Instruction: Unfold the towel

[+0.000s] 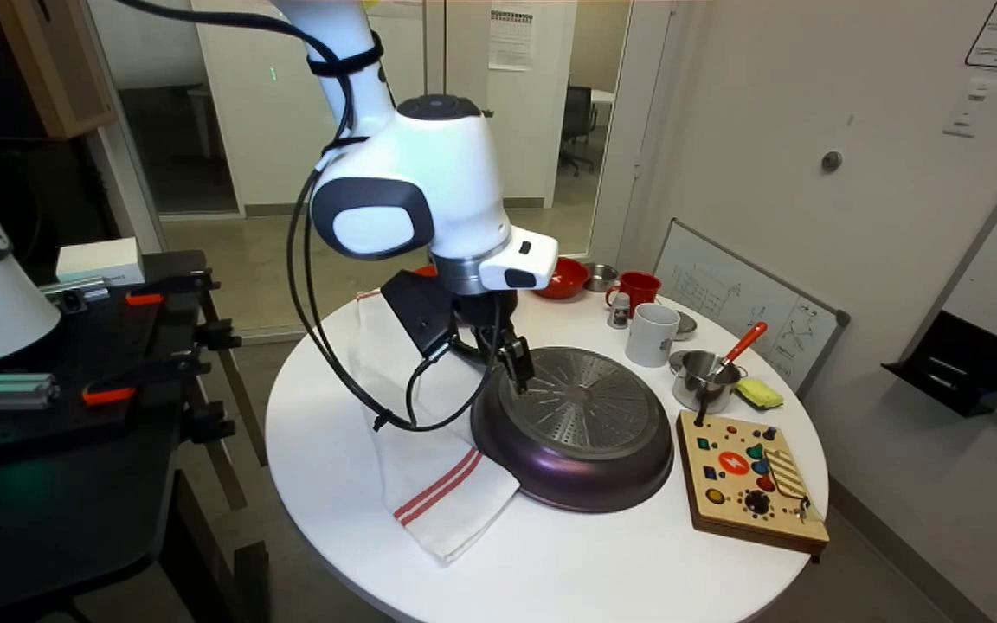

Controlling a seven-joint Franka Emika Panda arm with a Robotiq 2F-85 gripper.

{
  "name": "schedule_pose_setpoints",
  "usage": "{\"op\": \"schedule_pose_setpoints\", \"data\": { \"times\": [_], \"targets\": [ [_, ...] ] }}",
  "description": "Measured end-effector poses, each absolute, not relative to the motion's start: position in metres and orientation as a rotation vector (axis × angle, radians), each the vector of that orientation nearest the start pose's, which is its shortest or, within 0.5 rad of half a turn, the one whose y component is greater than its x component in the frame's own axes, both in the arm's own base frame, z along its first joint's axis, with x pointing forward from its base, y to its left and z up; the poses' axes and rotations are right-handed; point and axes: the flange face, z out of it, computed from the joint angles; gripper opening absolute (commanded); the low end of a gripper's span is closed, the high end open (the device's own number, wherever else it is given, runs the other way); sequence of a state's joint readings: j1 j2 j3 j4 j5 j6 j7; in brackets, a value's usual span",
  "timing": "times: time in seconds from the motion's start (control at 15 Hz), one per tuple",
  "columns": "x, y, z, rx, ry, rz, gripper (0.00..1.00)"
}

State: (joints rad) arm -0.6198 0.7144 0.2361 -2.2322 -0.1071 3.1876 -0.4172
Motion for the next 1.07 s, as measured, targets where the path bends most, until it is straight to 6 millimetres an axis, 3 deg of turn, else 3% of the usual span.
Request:
{"op": "schedule_pose_setpoints", "data": {
  "times": [0.33, 0.6, 0.87, 1.07],
  "targets": [
    [0.511, -0.194, 0.095, -3.247, 0.201, -0.36, 1.0],
    [0.515, -0.194, 0.105, -3.358, 0.442, -0.172, 1.0],
    [0.517, -0.183, 0.109, -3.383, 0.751, 0.026, 1.0],
    [0.51, -0.182, 0.101, -3.346, 1.021, 0.122, 1.0]
  ]
}}
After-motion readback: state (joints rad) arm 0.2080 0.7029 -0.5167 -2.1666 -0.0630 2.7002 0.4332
